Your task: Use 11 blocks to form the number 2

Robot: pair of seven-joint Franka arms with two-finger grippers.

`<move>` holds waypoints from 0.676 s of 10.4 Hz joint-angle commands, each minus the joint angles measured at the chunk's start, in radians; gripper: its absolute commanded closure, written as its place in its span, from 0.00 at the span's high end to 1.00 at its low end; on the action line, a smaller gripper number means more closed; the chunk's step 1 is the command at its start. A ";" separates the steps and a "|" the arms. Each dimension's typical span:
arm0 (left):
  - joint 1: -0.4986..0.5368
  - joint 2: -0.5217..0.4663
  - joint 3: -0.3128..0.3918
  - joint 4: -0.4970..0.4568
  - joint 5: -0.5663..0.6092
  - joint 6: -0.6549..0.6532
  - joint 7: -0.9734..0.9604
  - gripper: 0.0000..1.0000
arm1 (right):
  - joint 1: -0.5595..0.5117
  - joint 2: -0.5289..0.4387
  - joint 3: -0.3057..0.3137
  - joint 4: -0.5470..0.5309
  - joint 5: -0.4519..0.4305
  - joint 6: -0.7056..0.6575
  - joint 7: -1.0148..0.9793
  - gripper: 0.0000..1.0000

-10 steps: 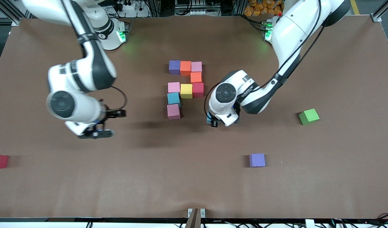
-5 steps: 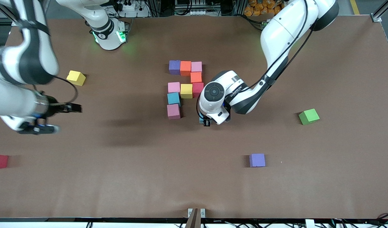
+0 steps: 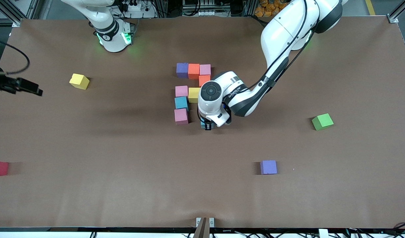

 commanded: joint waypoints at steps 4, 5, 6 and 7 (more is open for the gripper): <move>-0.048 0.020 0.015 0.050 -0.016 0.036 -0.023 0.00 | 0.009 -0.042 0.045 -0.057 -0.018 0.002 0.009 1.00; -0.054 0.029 0.017 0.063 -0.016 0.043 -0.023 0.00 | 0.012 -0.042 0.045 -0.056 -0.018 0.005 0.009 1.00; -0.060 0.044 0.020 0.086 -0.016 0.045 -0.032 0.00 | 0.014 -0.042 0.045 -0.057 -0.018 0.012 0.010 1.00; -0.069 0.050 0.026 0.091 -0.016 0.047 -0.037 0.00 | 0.018 -0.041 0.045 -0.051 -0.018 0.015 0.007 1.00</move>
